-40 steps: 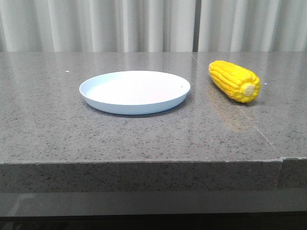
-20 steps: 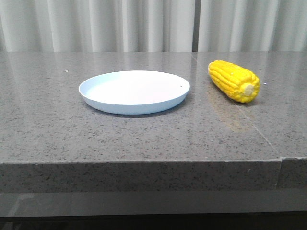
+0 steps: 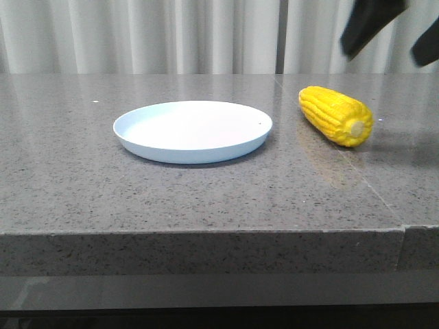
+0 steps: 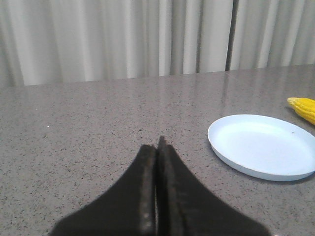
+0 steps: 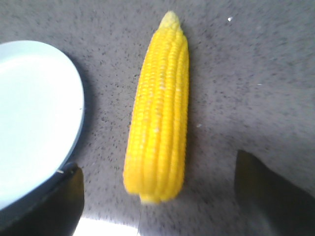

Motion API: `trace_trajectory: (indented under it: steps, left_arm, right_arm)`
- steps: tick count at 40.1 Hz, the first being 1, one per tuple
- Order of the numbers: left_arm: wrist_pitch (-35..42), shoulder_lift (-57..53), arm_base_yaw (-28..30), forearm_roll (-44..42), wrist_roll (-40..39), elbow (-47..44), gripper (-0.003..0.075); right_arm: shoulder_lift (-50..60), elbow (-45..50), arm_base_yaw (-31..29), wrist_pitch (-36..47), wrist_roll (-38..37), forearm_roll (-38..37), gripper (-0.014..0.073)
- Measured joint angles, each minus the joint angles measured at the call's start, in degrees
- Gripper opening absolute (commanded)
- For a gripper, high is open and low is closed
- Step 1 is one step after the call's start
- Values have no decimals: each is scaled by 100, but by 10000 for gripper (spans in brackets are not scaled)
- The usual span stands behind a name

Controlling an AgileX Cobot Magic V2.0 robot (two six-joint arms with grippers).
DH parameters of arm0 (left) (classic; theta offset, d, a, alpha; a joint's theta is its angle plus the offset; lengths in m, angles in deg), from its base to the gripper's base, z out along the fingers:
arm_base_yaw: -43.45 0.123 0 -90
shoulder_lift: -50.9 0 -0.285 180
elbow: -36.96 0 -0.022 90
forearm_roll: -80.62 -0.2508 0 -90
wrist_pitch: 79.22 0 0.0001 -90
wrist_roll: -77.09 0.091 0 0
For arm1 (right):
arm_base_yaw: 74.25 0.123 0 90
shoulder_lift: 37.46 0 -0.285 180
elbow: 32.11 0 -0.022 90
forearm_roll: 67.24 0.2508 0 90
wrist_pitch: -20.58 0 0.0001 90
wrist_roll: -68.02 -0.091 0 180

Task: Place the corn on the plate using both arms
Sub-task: 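Lower the right gripper over the yellow corn cob and grasp it, then carry the corn with the right gripper over the plate and release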

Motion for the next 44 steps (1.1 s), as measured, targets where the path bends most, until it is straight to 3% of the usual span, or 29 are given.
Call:
trace_trajectory:
  steps: [7, 10, 17, 20, 32, 44]
  left_arm:
    - [0, 0, 0, 0, 0, 0, -20]
    - [0, 0, 0, 0, 0, 0, -20]
    - [0, 0, 0, 0, 0, 0, -20]
    - [0, 0, 0, 0, 0, 0, -20]
    - [0, 0, 0, 0, 0, 0, -20]
    - [0, 0, 0, 0, 0, 0, -20]
  right_arm:
    - [-1026, -570, 0, -79, 0, 33, 640]
    - [-1332, -777, 0, -193, -3, 55, 581]
    - [-1653, -1054, 9, -501, -3, 82, 223]
    - [-1662, -1087, 12, -577, -3, 94, 122]
    - [-1273, -1316, 250, -938, -240, 85, 118]
    - [-1667, -2428, 1652, -1621, -2195, -1150, 132]
